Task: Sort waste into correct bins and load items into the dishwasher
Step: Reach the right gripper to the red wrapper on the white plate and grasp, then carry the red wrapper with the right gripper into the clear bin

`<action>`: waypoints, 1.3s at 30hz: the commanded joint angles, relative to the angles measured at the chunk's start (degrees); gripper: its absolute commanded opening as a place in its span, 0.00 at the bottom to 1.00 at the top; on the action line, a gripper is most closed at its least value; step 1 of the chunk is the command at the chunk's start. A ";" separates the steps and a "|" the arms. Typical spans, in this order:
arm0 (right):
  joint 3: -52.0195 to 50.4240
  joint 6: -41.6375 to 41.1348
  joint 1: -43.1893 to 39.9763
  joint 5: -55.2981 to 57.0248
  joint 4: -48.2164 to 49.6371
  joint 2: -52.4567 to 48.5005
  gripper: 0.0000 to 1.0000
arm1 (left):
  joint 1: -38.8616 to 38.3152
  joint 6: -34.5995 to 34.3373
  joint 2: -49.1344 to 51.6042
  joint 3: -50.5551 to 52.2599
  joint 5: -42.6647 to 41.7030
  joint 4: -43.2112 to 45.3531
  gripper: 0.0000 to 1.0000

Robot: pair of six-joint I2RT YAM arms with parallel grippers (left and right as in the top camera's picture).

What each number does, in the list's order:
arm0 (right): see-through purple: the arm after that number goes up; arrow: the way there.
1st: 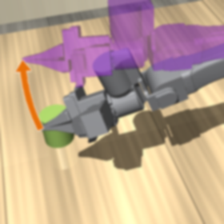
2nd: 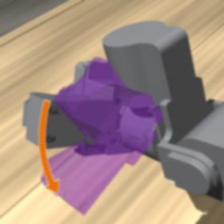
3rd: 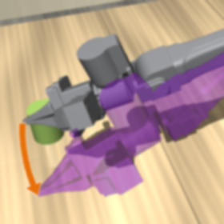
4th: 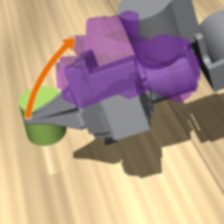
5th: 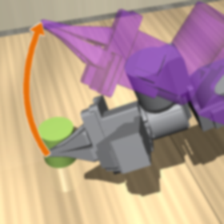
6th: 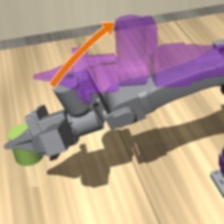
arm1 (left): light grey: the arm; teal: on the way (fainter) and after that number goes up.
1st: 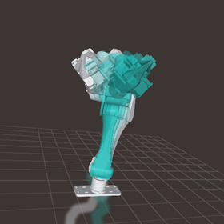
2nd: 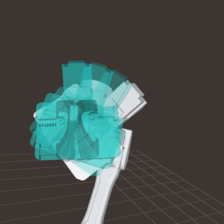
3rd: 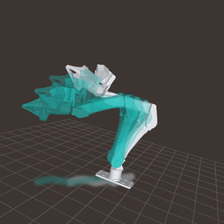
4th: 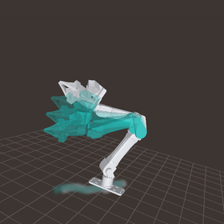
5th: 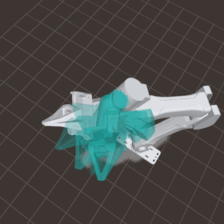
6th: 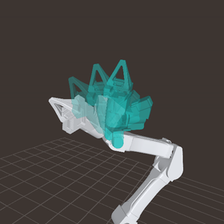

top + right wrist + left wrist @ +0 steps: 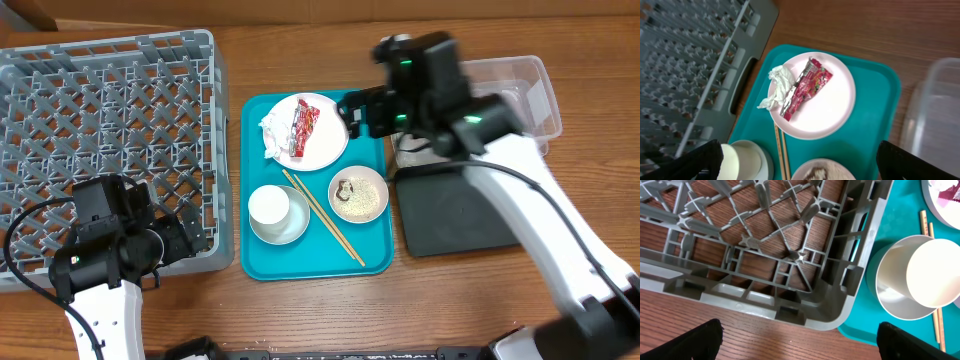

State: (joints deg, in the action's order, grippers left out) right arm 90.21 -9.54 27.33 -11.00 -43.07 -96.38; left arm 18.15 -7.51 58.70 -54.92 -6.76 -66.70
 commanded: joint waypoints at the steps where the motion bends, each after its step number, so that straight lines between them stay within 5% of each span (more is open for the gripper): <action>1: 1.05 0.33 3.26 3.45 3.08 -5.55 1.00 | 0.48 0.68 0.48 -1.51 -0.72 -0.07 1.00; 11: 1.03 -3.69 9.79 12.44 15.69 -19.82 0.97 | 0.48 0.66 0.48 -1.51 -0.74 -0.17 1.00; 17: 1.03 -8.26 10.86 12.35 18.80 -26.01 0.86 | 0.48 0.68 0.48 -1.51 -0.70 -0.15 1.00; 21: 0.92 -8.81 10.93 12.26 18.78 -28.13 0.64 | 0.48 0.68 0.48 -1.51 -0.70 -0.11 1.00; 29: 0.94 -10.67 10.91 9.57 19.26 -29.86 0.44 | 0.48 0.66 0.48 -1.51 -0.70 -0.13 1.00; 34: 1.05 -10.67 10.88 9.44 18.80 -28.98 0.05 | 0.48 0.68 0.48 -1.51 -0.70 -0.22 1.00; 39: 1.95 -10.64 9.31 12.39 14.80 -23.32 0.04 | 0.48 0.68 0.48 -1.51 -0.70 -0.17 1.00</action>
State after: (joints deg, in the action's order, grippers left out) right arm 90.32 -19.88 37.85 -1.02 -27.31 -125.36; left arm 18.15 -7.51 58.96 -55.13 -6.85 -66.85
